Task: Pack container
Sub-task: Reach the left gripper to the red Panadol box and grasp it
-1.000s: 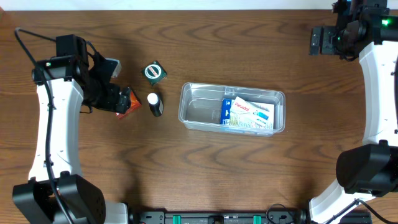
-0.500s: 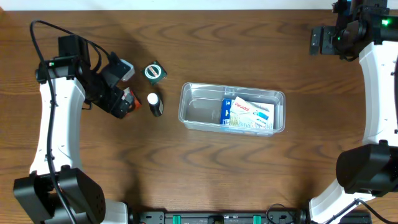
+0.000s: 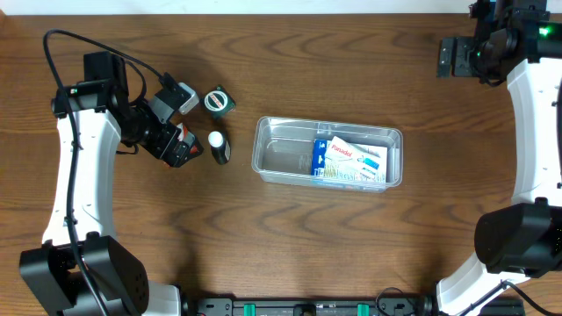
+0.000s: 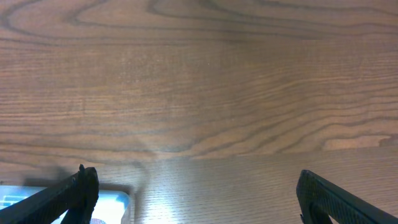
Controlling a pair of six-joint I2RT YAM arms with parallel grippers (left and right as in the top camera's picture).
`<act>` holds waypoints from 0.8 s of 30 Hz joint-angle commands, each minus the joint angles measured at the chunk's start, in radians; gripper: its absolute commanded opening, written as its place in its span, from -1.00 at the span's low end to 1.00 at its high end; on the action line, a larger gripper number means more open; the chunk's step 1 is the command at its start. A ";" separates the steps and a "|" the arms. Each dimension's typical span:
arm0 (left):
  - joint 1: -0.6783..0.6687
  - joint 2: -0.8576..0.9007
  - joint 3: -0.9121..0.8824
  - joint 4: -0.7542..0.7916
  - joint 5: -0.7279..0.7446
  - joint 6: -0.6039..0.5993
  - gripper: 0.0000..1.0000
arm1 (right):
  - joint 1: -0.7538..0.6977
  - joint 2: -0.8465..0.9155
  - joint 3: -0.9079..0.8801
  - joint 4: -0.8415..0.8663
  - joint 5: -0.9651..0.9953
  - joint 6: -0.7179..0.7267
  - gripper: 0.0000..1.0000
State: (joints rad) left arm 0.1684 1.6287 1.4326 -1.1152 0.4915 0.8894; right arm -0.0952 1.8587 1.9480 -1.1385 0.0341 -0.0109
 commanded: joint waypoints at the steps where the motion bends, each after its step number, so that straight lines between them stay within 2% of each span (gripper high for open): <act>1: 0.005 0.010 -0.007 0.023 -0.006 0.012 0.96 | -0.003 0.004 0.014 0.002 0.003 0.010 0.99; 12: 0.014 0.048 -0.007 0.207 -0.278 0.012 0.96 | -0.003 0.004 0.014 0.002 0.003 0.009 0.98; 24: 0.024 0.224 -0.007 0.205 -0.276 0.012 0.96 | -0.003 0.004 0.014 0.002 0.003 0.009 0.99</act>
State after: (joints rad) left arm 0.1898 1.8297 1.4322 -0.9077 0.2279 0.8917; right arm -0.0952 1.8587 1.9480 -1.1385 0.0341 -0.0105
